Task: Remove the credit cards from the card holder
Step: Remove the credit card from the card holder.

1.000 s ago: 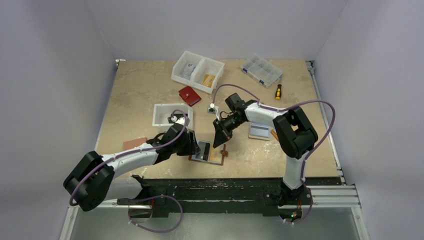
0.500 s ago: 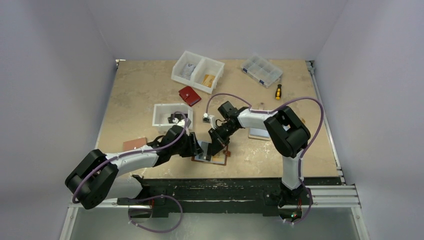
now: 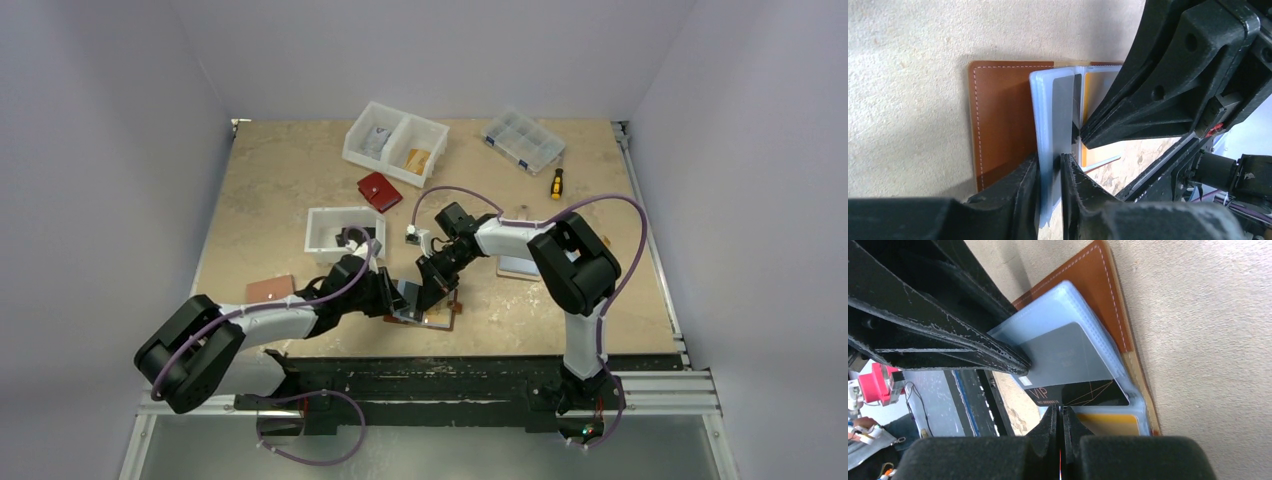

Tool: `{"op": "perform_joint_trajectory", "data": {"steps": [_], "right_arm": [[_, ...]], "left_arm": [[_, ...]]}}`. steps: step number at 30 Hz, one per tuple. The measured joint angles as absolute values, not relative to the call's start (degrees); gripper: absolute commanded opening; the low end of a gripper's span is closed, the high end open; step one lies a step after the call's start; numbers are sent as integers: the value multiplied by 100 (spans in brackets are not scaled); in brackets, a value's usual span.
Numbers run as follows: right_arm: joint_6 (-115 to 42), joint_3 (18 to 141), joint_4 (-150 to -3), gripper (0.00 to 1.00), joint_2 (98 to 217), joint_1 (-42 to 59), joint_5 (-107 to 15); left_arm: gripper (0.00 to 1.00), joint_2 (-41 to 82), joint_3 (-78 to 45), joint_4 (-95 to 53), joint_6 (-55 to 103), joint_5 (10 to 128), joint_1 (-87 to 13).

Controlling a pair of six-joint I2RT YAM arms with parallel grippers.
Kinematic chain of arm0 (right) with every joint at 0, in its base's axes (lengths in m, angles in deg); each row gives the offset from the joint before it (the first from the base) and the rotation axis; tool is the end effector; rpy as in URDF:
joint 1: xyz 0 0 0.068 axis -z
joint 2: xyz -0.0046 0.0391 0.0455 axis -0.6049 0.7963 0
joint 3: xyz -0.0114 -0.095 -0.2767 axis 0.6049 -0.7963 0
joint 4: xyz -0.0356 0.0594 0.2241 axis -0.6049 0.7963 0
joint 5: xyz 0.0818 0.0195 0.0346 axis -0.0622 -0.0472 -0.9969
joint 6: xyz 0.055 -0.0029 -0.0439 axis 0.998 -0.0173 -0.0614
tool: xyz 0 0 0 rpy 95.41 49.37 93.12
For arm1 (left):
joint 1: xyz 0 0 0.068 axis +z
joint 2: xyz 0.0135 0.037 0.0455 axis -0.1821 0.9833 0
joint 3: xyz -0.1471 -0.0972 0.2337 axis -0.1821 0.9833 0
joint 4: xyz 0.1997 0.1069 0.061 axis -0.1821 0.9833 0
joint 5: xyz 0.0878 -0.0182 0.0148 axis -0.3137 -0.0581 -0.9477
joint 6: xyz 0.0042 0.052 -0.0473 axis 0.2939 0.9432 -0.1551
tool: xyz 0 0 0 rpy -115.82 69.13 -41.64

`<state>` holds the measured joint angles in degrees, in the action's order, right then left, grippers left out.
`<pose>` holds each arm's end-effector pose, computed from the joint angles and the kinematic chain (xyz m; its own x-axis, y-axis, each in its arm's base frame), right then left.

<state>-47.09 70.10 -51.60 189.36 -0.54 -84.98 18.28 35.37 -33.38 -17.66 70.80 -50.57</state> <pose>0.2566 0.2521 0.1516 -0.7111 -0.6084 -0.3523 -0.6445 0.3639 0.6725 0.1605 -0.1479 0.1666 -0.8773 -0.2900 -0.3825 0.0598 0.7246 -0.6866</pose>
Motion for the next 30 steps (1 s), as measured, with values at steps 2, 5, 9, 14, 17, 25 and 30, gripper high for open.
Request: {"op": "perform_joint_trajectory", "data": {"steps": [2,5,9,14,17,25,30], "right_arm": [[-4711,7010,-5164,5,18936,-54,-8498],[-4741,6988,-5179,13,18933,-54,-8470],[-4967,6931,-5105,27,18778,-52,-8555],[-5485,6903,-4806,45,18225,-28,-8913],[-5753,6903,-4705,48,17838,7,-9178],[-5869,6864,-4620,48,17727,458,-9949],[-5469,6652,-4827,54,17755,709,-10330]], "left_arm": [[4,1898,3539,-3432,-1786,7124,-5050],[0,2016,3539,-3662,-1849,7268,-5050],[0,2058,3572,-3894,-1860,7417,-5050],[0,1820,3856,-4191,-1842,7467,-5050],[0,1509,4083,-4372,-1851,7487,-5050],[0,1031,4415,-5122,-2072,7517,-5050],[0,696,4601,-5526,-2360,7417,-5050]]}}
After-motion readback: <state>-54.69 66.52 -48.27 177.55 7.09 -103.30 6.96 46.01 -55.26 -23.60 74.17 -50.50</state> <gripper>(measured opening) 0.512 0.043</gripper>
